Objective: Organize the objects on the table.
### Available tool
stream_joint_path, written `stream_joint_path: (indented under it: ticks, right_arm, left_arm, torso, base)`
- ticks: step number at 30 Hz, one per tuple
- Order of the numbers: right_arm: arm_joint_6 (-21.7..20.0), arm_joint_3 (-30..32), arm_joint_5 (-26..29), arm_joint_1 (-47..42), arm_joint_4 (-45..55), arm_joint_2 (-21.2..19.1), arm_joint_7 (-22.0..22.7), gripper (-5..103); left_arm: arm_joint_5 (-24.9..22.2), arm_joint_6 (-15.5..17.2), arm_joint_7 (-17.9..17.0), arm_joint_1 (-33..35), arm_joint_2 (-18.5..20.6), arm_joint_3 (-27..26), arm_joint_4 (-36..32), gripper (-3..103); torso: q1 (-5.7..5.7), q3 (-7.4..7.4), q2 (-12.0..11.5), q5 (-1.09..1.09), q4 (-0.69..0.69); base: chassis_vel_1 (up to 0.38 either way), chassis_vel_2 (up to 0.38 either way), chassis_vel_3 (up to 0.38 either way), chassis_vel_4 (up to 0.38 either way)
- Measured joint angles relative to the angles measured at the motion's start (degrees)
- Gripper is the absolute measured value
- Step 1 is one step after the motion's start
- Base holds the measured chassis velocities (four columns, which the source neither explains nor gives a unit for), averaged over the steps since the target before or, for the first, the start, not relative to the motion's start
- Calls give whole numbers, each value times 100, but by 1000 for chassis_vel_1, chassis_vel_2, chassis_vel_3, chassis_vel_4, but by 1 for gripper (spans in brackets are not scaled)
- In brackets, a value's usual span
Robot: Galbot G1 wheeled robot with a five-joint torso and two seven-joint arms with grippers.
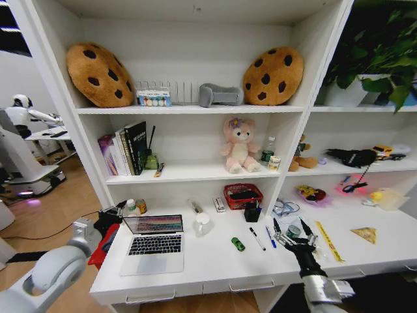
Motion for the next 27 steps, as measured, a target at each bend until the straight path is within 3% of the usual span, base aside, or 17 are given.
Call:
stream_joint_path:
  ticks: [9, 16, 21, 27]
  right_arm:
    - [-2, -36, -66, 132, -180, 41, 1, 100]
    - [19, -18, -147, 133, -295, 128, 3, 100]
    - [87, -33, -222, 148, -383, 167, 0, 100]
    - [172, -21, -249, 141, -473, 187, -7, 100]
  left_arm:
    - [0, 0, 174, -858, 237, 929, 398, 0]
    - [-167, 104, 493, -2314, 386, 2130, 835, 0]
    - [-158, 125, 598, -2760, 455, 2853, 1000, 0]
    - [-137, 173, 667, -2977, 440, 3176, 1027, 0]
  torso:
    - [0, 0, -1, 0, 1]
    - [0, 0, 0, 0, -1]
    - [1, 0, -1, 0, 0]
    - [0, 0, 0, 0, 1]
  base:
    - [0, 0, 0, 0]
    - [0, 0, 0, 0]
    - [0, 0, 0, 0]
    - [0, 0, 0, 0]
